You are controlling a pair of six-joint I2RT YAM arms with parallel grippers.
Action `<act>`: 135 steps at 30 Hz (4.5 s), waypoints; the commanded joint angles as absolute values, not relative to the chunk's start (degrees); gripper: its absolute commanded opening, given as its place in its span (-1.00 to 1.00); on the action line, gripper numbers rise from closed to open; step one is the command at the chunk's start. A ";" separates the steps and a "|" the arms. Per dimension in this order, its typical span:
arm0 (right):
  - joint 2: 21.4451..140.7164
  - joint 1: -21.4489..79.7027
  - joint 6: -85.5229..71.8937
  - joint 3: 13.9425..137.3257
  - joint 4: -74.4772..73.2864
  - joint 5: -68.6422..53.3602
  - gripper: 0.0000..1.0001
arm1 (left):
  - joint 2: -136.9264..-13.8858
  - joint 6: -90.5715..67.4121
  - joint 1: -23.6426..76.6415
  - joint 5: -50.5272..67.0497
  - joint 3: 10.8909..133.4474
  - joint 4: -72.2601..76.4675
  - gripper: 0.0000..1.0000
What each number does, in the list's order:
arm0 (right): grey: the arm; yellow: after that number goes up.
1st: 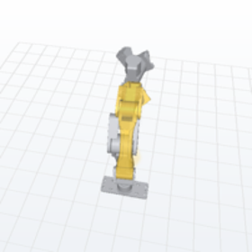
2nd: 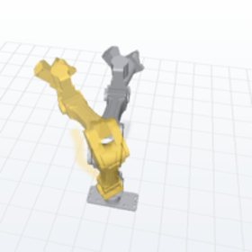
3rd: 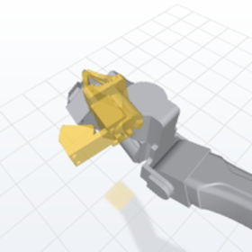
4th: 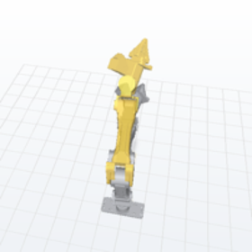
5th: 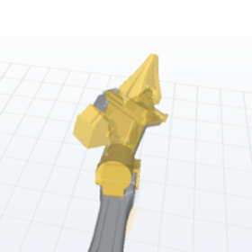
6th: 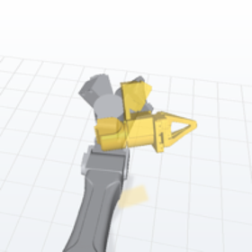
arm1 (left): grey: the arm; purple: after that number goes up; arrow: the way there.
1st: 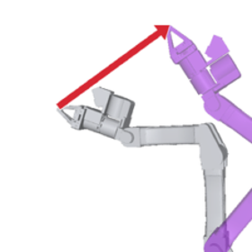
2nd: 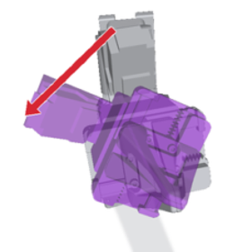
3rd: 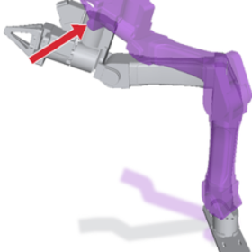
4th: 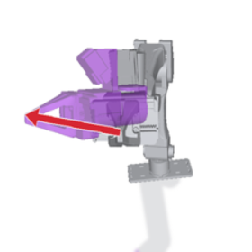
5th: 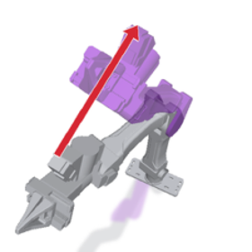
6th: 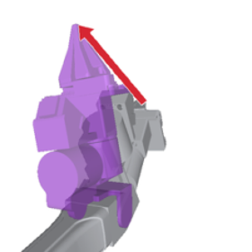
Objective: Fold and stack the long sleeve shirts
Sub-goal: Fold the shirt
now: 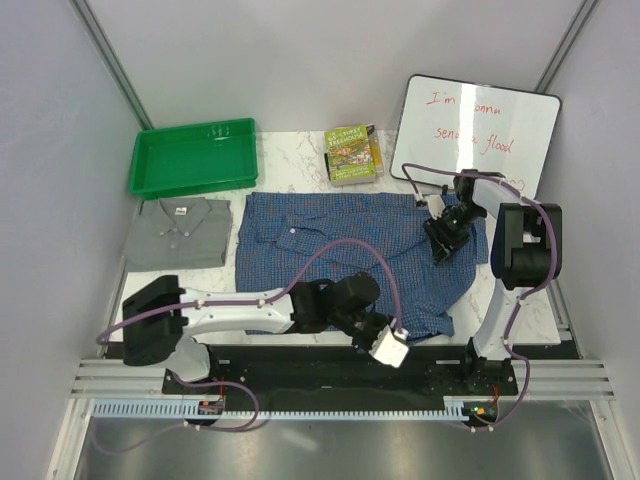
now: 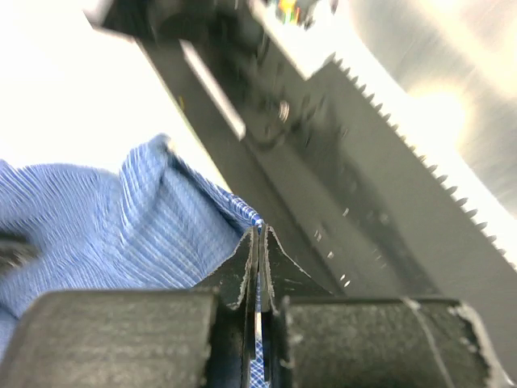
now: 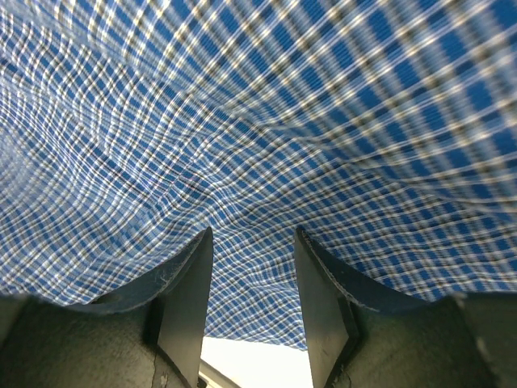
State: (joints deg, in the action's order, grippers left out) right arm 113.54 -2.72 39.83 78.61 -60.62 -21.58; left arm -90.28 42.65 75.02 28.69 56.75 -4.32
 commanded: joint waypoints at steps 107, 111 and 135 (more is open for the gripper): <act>58.89 -8.79 66.53 57.57 -81.30 -23.29 -1.00 | -85.26 43.87 79.63 50.64 85.80 -45.09 0.14; 58.80 -8.88 66.62 58.18 -80.51 -24.08 -1.00 | -74.56 33.06 71.51 44.04 74.56 -39.03 0.15; 54.40 -9.05 70.40 52.82 -82.18 -19.07 -1.00 | -43.68 55.89 44.12 8.17 25.76 -47.55 -0.22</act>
State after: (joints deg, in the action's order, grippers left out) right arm 53.47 -8.80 68.86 53.17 -77.21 -19.33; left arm -43.81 51.00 44.58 12.80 27.59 -52.34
